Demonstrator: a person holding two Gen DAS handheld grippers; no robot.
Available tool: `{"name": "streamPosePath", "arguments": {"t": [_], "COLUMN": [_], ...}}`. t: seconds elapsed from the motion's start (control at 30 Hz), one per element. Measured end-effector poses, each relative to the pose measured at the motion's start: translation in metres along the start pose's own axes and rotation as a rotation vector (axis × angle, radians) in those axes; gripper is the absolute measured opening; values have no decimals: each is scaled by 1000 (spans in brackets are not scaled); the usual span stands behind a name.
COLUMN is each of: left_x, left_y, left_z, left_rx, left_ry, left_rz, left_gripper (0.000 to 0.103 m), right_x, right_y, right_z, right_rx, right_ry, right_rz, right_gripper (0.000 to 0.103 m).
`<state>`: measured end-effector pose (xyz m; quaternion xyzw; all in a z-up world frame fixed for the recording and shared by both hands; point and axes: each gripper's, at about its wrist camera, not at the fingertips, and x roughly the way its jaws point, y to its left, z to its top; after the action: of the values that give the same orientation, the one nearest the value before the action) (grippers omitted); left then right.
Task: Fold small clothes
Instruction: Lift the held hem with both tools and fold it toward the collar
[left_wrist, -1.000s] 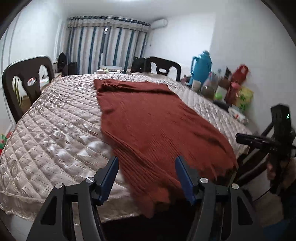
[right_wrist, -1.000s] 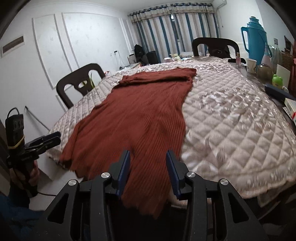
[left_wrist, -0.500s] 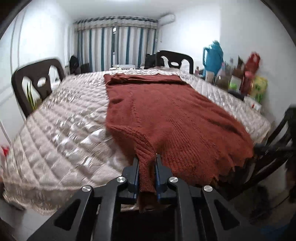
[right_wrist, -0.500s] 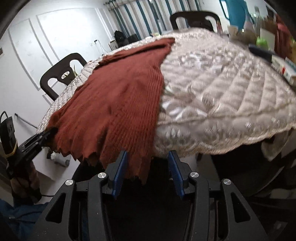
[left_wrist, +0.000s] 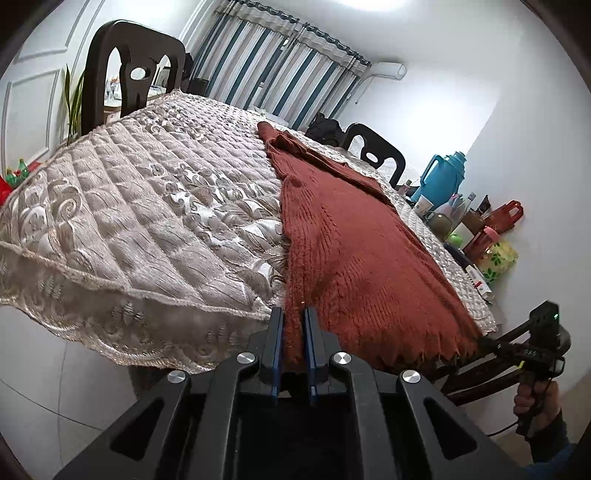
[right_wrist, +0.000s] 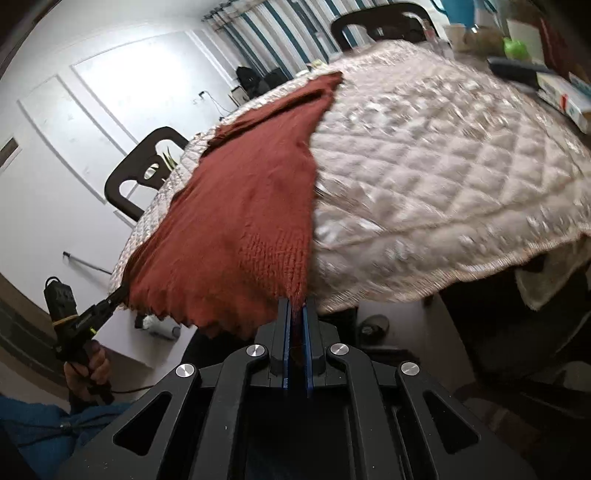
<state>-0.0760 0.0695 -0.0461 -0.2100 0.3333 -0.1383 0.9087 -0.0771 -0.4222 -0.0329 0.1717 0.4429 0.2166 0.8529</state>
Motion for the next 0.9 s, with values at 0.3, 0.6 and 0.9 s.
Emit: {"name": "streamPosePath", "arguments": {"t": [0.3, 0.6, 0.9], "left_x": [6, 25, -12], "left_y": [-17, -44, -3], "left_z": [3, 11, 26], "left_rx": [58, 208, -71], "left_ry": [7, 13, -1], "left_rz": [-29, 155, -162], "left_gripper": [64, 27, 8], "right_x": [11, 33, -29], "right_y": [-10, -3, 19], "right_z": [-4, -4, 18], "right_rx": [14, 36, -100], "right_ry": [13, 32, -99], "right_rz": [50, 99, 187], "right_gripper": [18, 29, 5]}}
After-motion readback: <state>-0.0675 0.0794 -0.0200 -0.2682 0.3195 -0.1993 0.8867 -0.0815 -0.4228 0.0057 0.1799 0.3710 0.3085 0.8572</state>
